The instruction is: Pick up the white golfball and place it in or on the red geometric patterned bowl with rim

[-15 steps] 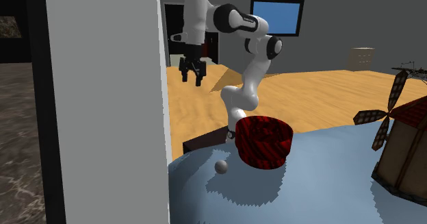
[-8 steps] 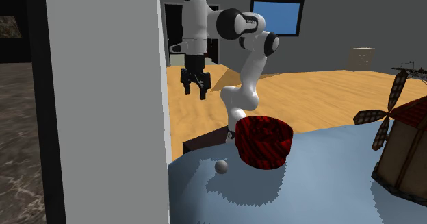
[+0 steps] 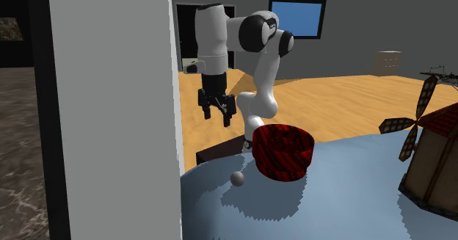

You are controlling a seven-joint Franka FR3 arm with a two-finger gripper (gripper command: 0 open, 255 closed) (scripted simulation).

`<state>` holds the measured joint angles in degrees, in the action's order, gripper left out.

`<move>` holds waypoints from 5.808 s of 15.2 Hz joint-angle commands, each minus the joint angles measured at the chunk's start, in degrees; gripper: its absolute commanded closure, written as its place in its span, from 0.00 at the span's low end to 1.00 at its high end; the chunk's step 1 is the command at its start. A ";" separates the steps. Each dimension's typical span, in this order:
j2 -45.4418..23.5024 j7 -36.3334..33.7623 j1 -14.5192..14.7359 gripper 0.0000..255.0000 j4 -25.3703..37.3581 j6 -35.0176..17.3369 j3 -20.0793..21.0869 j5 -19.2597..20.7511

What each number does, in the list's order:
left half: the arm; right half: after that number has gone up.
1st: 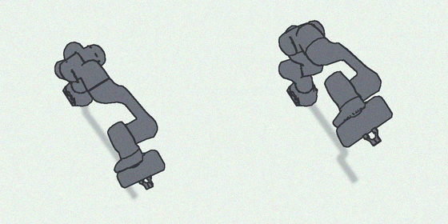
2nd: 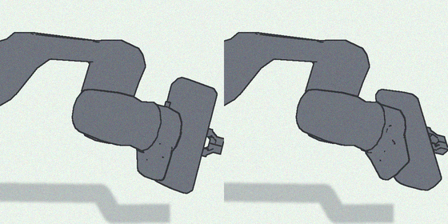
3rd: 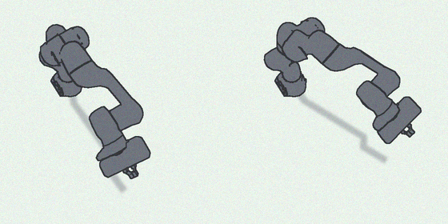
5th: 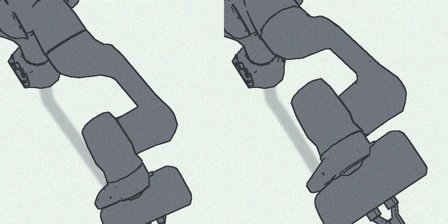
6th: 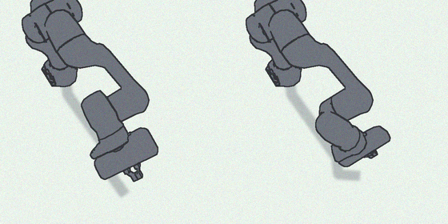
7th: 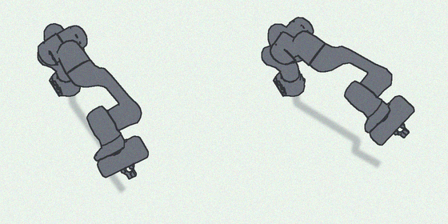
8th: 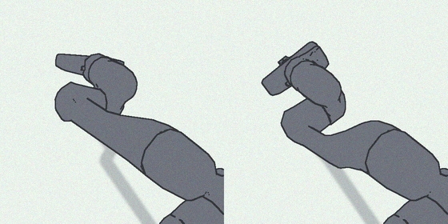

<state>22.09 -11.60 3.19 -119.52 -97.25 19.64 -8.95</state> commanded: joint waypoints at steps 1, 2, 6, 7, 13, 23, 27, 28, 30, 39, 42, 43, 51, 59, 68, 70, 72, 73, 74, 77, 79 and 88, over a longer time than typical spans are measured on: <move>-3.92 -2.38 0.43 0.00 2.47 -0.62 1.98 -0.12; -5.88 -3.54 0.66 0.00 3.75 -0.89 2.91 -0.04; -14.20 -8.36 1.82 0.00 9.50 -1.69 6.41 0.98; -16.39 -9.61 2.20 0.00 11.10 -1.80 7.21 1.42; -27.91 -15.85 5.15 0.00 19.38 -2.43 10.29 4.47; -27.92 -15.77 5.35 0.00 14.35 -7.49 10.42 4.36; -27.92 -15.77 5.35 0.00 14.37 -7.47 10.42 4.37; -27.92 -15.77 5.35 0.00 14.37 -7.47 10.42 4.37; -27.92 -15.77 5.35 1.00 14.37 -7.47 10.42 4.37; -27.76 -15.79 5.33 1.00 14.96 -6.75 10.42 4.30; -27.42 -15.90 5.29 1.00 16.89 -4.52 10.43 4.17; -27.32 -15.94 5.28 1.00 17.56 -3.77 10.43 4.14; -27.11 -16.50 5.28 1.00 23.48 2.31 10.47 4.10; -27.90 -17.41 5.52 1.00 30.52 8.61 10.61 4.49; -30.21 -18.94 6.29 1.00 40.23 16.19 10.97 5.55; -30.98 -19.37 6.58 1.00 42.73 17.99 11.09 5.91; -28.65 -19.47 6.32 1.00 40.27 17.54 11.22 4.73; -26.28 -19.51 6.10 1.00 37.62 16.93 11.34 3.52; -23.97 -19.55 5.96 1.00 35.14 16.42 11.42 2.33; -17.42 -19.76 6.08 1.00 28.58 15.43 11.52 -1.07; -13.31 -20.04 6.51 1.00 24.81 15.15 11.52 -3.21; -1.92 -20.81 8.94 1.00 12.44 12.56 11.65 -9.05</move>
<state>19.51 -32.62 12.00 -105.79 -83.99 31.35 -17.70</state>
